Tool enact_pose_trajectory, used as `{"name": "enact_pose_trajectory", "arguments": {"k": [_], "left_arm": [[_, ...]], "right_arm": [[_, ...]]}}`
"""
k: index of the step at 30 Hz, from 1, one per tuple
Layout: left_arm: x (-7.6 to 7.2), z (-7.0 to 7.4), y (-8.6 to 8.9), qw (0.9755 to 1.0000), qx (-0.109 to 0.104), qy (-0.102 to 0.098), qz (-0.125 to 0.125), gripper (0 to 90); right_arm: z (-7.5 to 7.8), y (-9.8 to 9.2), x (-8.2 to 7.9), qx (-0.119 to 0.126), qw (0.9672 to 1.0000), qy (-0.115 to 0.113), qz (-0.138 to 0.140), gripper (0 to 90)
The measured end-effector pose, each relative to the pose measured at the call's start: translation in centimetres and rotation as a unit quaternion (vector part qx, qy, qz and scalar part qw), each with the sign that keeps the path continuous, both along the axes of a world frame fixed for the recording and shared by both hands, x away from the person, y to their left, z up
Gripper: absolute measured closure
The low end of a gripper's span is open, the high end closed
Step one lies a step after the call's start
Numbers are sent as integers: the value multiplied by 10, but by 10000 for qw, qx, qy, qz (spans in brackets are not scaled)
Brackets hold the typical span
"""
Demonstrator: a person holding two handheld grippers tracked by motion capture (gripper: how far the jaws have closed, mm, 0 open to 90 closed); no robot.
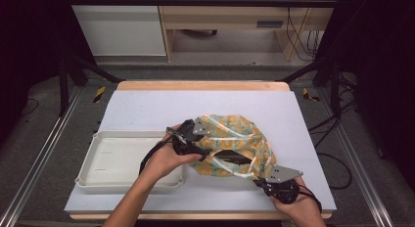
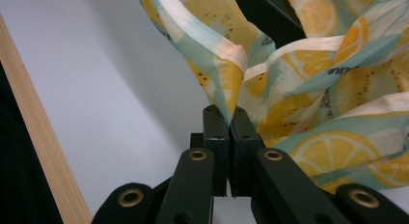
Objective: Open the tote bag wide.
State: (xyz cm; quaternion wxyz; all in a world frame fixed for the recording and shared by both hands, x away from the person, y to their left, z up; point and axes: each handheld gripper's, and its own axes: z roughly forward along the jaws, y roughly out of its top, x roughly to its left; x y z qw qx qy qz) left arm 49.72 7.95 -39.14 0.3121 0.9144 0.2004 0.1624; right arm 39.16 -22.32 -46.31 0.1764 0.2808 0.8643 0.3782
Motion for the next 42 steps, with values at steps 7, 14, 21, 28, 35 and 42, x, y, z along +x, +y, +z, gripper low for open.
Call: {"name": "enact_pose_trajectory", "arguments": {"k": [7,14,21,28,35,42], "left_arm": [[-18,-7,6,9999,-53,-62,-113,666],[-37,-12,20,9987,-475,-33,-206,778],[-44,-24,24,9977,-620,-49,-276,793],[-42,-22,28,9968,-761,-238,-109,811],[-42,-15,27,9954,-879,-365,-126,830],[-51,4,34,9924,-1082,-554,-213,830]], "right_arm": [[2,-5,1,126,9998,-42,-130,862],[11,-7,-1,230,9990,-240,-295,676],[34,-17,0,561,9964,-398,-497,456],[58,-26,5,608,9958,-414,-544,311],[74,-27,15,576,9948,-507,-666,287],[67,-7,75,259,9966,-329,-707,335]]}}
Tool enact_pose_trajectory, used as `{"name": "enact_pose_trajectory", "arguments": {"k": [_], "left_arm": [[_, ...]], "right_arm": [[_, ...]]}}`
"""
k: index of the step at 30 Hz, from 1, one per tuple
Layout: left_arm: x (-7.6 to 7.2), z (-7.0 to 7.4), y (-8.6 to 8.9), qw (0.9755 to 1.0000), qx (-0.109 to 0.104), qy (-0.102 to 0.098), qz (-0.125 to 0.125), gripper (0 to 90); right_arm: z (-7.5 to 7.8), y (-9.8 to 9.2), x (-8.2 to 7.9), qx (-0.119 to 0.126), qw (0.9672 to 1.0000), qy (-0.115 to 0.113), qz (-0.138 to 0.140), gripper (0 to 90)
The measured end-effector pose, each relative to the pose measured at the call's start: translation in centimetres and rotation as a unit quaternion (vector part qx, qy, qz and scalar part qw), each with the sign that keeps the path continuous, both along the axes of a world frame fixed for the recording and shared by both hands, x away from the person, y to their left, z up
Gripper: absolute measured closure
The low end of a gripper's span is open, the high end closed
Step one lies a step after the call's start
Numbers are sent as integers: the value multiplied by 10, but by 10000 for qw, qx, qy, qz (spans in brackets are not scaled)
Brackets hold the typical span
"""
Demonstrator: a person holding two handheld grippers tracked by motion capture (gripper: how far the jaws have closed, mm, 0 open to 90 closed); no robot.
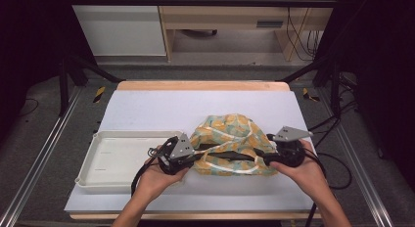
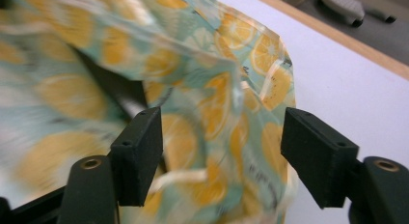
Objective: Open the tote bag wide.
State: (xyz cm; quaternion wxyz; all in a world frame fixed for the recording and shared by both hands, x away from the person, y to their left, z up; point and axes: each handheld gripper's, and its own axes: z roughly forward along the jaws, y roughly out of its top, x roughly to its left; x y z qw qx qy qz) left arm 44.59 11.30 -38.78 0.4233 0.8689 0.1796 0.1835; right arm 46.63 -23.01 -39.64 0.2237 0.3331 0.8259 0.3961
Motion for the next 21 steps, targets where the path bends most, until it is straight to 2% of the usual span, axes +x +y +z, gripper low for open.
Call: {"name": "enact_pose_trajectory", "arguments": {"k": [2,4,5,7,8,10,12,13,14,15,18,21], "left_arm": [[0,2,1,10000,-44,-17,-10,834],[0,3,2,10000,-42,-16,-25,836],[0,2,2,10000,-37,-10,-22,837],[1,1,3,10000,10,10,-30,836],[1,0,3,10000,24,14,-26,836],[3,-3,3,10000,56,44,-5,833],[4,-5,3,9999,118,71,62,826],[4,-5,3,9999,118,71,62,823],[6,-7,4,9997,150,123,135,823],[8,-9,5,9996,142,125,188,818],[10,-9,6,9993,239,13,291,823],[12,-9,6,9984,248,-131,484,841]], "right_arm": [[-4,4,15,-14,9999,129,-33,442],[-7,8,24,-9,9996,255,70,598],[-6,9,25,-34,9997,238,109,700],[0,9,23,9,9998,159,110,829],[4,8,19,74,9998,107,126,863],[14,5,12,161,9998,-14,92,897],[25,0,0,239,9994,-245,107,900],[25,0,0,239,9994,-245,107,900],[30,-3,-7,293,9989,-356,97,900],[40,-9,-28,447,9974,-536,171,900],[42,-8,-50,562,9959,-624,345,900],[34,-1,-76,683,9938,-636,604,900]]}}
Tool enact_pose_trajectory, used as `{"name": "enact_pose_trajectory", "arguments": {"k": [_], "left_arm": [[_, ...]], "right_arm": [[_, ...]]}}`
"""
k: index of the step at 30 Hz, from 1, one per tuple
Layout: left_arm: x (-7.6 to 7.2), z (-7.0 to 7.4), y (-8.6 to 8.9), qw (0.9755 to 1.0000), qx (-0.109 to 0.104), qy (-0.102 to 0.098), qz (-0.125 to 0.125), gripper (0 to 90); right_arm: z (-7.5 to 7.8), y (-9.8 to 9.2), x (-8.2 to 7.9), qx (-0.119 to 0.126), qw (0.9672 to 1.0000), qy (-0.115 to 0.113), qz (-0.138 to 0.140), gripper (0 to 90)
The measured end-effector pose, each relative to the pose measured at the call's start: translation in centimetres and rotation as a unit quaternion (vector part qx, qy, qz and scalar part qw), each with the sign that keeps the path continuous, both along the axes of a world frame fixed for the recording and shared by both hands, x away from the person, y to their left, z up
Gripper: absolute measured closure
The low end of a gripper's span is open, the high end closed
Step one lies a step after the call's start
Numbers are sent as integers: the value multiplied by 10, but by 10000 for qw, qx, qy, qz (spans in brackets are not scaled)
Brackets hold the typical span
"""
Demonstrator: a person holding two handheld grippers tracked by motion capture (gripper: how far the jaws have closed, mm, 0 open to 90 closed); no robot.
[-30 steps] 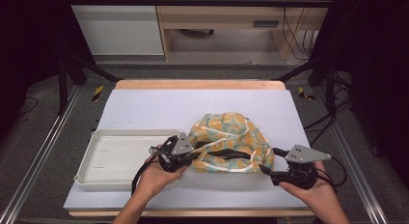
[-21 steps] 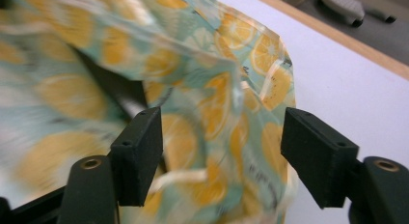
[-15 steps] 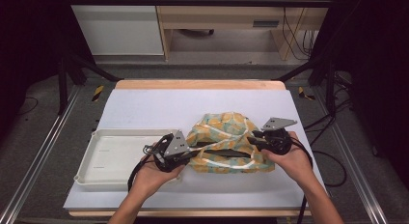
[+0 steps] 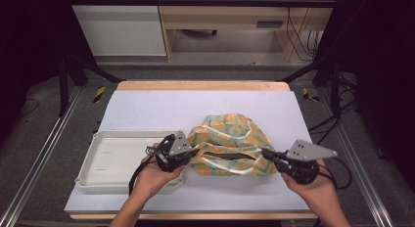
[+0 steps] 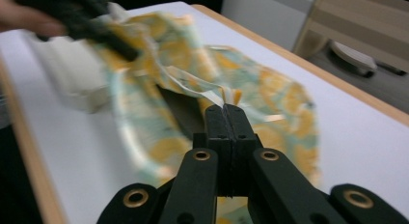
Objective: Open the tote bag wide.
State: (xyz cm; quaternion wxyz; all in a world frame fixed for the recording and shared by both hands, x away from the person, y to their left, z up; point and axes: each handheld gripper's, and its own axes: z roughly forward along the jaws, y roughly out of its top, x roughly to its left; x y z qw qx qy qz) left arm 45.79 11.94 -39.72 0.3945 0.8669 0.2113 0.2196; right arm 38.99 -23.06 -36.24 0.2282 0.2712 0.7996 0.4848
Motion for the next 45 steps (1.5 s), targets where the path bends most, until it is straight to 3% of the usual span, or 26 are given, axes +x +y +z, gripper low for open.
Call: {"name": "enact_pose_trajectory", "arguments": {"k": [2,4,6,10,15,19,20,25,27,30,31,33,36,40,42,45], "left_arm": [[1,0,2,9999,-15,-84,113,849],[2,0,2,9997,-93,-119,174,859],[3,3,5,9988,-300,-245,316,867],[0,10,10,9962,-711,-355,363,873],[-3,12,10,9965,-778,-249,157,882],[-4,12,11,9968,-760,-235,18,884],[-6,11,10,9973,-697,-223,-72,885],[-10,8,7,9981,-520,-236,-226,884],[-11,8,7,9984,-419,-240,-288,884],[-11,7,7,9983,-428,-201,-330,884],[-11,7,7,9981,-467,-167,-369,884],[-13,6,9,9978,-435,-120,-487,883],[-13,6,10,9977,-347,-129,-564,882],[-16,8,13,9970,-350,-147,-672,881],[-18,10,15,9968,-358,-147,-700,881],[-19,14,19,9965,-452,-193,-671,881]], "right_arm": [[-9,5,-12,51,9999,78,124,900],[-24,14,-24,-74,9992,238,305,900],[-37,20,-29,-279,9979,408,412,900],[-64,27,-22,-435,9953,751,437,900],[-83,30,-8,-572,9933,954,301,900],[-81,27,-10,-497,9946,857,304,861],[-75,23,-13,-448,9958,761,233,762],[-57,13,-20,-333,9979,540,153,596],[-47,10,-22,-285,9984,462,140,547],[-36,8,-22,-171,9990,374,148,515],[-25,8,-19,-174,9995,243,137,480],[-16,9,-11,-245,9993,219,195,479],[-8,15,18,-424,9981,241,369,487],[-20,27,60,-615,9939,611,684,490],[-29,33,73,-732,9902,806,876,460],[-42,41,78,-866,9831,1098,1179,408]]}}
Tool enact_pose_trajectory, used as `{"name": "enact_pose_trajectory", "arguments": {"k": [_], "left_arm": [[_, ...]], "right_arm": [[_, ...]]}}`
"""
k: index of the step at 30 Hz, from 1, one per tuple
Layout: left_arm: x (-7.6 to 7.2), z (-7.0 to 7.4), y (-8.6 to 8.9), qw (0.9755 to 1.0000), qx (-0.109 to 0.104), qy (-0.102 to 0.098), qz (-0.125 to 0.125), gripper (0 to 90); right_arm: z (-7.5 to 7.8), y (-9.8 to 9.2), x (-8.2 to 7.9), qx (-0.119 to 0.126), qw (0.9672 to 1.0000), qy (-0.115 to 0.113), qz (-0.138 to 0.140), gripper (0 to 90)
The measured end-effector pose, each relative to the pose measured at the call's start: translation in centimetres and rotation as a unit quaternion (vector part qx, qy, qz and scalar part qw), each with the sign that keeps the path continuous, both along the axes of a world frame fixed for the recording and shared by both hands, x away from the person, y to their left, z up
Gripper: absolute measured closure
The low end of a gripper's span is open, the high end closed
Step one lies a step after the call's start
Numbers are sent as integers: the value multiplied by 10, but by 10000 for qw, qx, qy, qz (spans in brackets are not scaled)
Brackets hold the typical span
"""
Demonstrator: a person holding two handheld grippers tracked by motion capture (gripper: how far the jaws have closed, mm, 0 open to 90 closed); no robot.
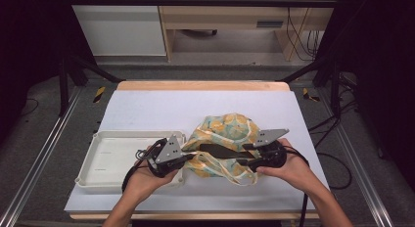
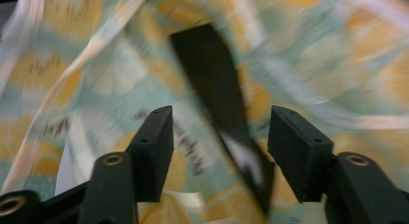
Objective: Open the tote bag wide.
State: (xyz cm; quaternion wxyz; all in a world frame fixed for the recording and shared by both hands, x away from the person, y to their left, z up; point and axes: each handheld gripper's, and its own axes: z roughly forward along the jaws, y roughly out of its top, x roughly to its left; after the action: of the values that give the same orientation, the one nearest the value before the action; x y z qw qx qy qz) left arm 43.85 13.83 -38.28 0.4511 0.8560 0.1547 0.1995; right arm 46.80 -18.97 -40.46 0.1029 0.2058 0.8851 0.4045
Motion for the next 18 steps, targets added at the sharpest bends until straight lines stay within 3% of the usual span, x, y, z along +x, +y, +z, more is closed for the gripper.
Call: {"name": "enact_pose_trajectory", "arguments": {"k": [2,5,9,11,13,16,18], "left_arm": [[1,3,1,10000,-80,-21,-20,882],[1,5,4,9998,-220,-3,-23,882],[0,8,10,9994,-336,23,-2,882],[0,8,13,9993,-360,67,-16,882],[-2,6,14,9995,-284,160,-49,880],[-7,0,13,9994,-148,273,-128,851],[-10,-2,13,9994,-36,321,-158,780]], "right_arm": [[-9,4,-5,-237,9996,69,151,351],[-18,6,-13,-300,9991,78,297,302],[-23,4,-24,-456,9987,-113,210,507],[-22,-1,-26,-417,9988,-159,203,735],[-20,-5,-28,-314,9993,-181,111,871],[-14,-7,-30,-209,9994,-279,1,900],[-11,-5,-31,-211,9992,-325,-120,900]]}}
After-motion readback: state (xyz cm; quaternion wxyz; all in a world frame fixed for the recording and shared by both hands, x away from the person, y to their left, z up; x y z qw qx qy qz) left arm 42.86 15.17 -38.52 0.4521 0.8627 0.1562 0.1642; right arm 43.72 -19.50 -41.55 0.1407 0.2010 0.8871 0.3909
